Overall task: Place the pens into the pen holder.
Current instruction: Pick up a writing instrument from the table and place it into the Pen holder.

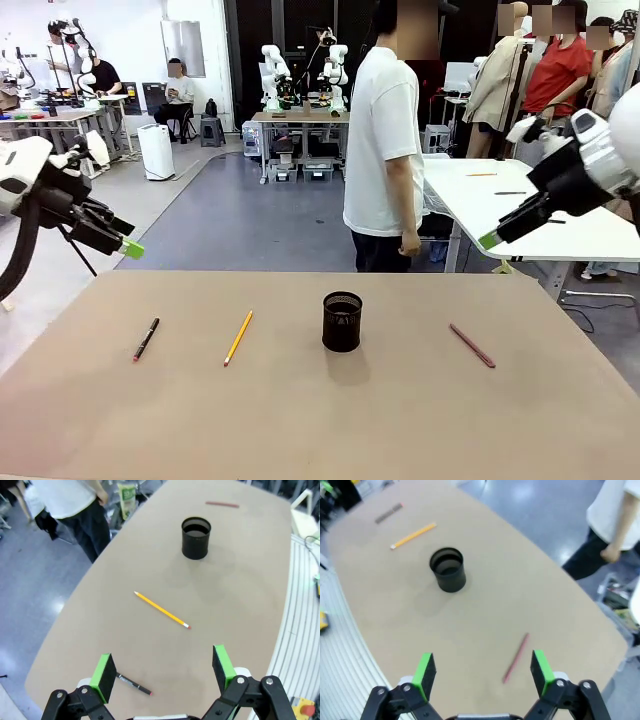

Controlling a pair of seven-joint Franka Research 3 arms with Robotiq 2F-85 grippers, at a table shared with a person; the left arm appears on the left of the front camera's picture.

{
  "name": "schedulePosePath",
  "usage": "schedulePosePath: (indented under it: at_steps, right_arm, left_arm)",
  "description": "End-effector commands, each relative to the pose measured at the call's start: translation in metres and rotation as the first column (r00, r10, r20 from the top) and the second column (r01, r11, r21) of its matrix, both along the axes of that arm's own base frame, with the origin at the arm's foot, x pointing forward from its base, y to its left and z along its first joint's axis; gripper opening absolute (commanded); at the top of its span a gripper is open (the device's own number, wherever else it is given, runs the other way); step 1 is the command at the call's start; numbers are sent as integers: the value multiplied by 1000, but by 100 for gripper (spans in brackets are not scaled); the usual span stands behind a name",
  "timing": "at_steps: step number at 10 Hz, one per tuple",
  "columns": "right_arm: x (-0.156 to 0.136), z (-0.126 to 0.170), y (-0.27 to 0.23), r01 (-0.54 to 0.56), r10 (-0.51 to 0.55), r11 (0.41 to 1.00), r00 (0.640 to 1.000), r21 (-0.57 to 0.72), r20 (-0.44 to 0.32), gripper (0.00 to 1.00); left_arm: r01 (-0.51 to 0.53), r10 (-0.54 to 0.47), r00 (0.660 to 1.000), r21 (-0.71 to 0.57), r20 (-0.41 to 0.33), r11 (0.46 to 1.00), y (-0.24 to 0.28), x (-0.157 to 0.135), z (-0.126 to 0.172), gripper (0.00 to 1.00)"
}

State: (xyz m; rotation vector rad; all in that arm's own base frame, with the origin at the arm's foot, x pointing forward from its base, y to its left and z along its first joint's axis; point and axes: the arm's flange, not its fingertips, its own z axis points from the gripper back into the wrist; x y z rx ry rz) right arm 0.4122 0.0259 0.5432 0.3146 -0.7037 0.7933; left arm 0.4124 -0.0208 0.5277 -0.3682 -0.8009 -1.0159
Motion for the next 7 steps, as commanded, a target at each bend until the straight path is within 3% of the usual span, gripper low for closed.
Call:
schedulePosePath:
  at_steps: [1, 4, 5, 6, 7]
  right_arm:
    - [27, -5, -15, -39, 38, 995, 999, 91, 7, 100]
    - [44, -15, -24, -56, 52, 990, 998, 129, 38, 100]
    - [42, -18, -22, -82, 76, 992, 995, 94, 64, 100]
    - [28, -18, -11, -60, 58, 998, 993, 17, 101, 100]
    - [35, -16, -19, -32, 29, 994, 999, 106, 30, 100]
  left_arm:
    - [2, -1, 1000, -42, 22, 999, 7, 12, -3, 100]
    - [-3, 4, 1000, -70, 12, 998, 5, 21, 2, 100]
    - [-27, 26, 1000, -108, -11, 994, 3, 22, 2, 100]
    - [-25, 25, 1000, -45, 1, 999, 6, 14, 1, 100]
    - [-25, 25, 1000, -45, 1, 999, 6, 14, 1, 100]
